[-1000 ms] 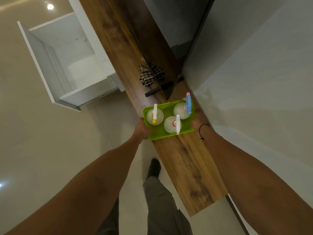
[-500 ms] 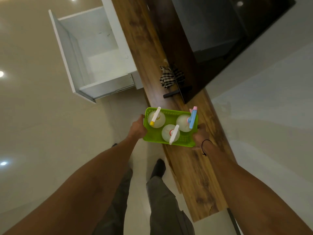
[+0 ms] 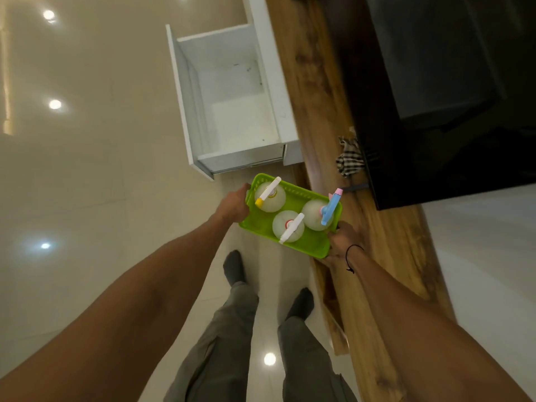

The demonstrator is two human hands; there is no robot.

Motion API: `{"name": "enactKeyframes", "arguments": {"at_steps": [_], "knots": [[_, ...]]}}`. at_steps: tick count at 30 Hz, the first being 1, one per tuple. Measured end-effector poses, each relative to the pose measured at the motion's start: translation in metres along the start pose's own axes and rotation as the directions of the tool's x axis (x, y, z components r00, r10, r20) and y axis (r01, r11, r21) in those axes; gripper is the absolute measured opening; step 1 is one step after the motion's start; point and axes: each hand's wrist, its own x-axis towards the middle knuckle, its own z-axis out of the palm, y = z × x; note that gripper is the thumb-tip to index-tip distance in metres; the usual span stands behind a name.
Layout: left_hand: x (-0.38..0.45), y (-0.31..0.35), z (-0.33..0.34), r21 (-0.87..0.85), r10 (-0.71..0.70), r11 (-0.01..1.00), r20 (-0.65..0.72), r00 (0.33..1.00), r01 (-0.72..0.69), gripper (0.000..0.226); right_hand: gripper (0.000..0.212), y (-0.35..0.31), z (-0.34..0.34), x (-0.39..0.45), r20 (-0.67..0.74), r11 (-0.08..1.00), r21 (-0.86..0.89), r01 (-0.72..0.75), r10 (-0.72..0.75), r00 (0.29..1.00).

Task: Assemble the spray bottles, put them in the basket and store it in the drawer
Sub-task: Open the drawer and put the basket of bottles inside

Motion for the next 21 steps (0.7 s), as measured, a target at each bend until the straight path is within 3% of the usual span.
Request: {"name": "enactKeyframes", "arguments": {"at_steps": [5, 13, 21], "knots": [[0.032, -0.024, -0.063, 0.033, 0.044, 0.998, 0.009, 0.999, -0.045, 0.060, 0.038, -0.060, 0.028, -0.005, 0.089, 0.964, 0.240, -0.115, 0.096, 0.991], [0.077, -0.051, -0.143, 0.132, 0.075, 0.988, 0.028, 0.997, -0.078, 0.063, 0.031, -0.144, 0.062, -0.009, 0.095, 0.929, 0.366, -0.058, 0.024, 0.995], [0.118, -0.055, -0.223, 0.210, 0.100, 0.973, 0.016, 0.995, -0.101, 0.068, 0.031, -0.225, 0.083, 0.001, 0.227, 0.908, 0.374, -0.192, 0.111, 0.967]]}}
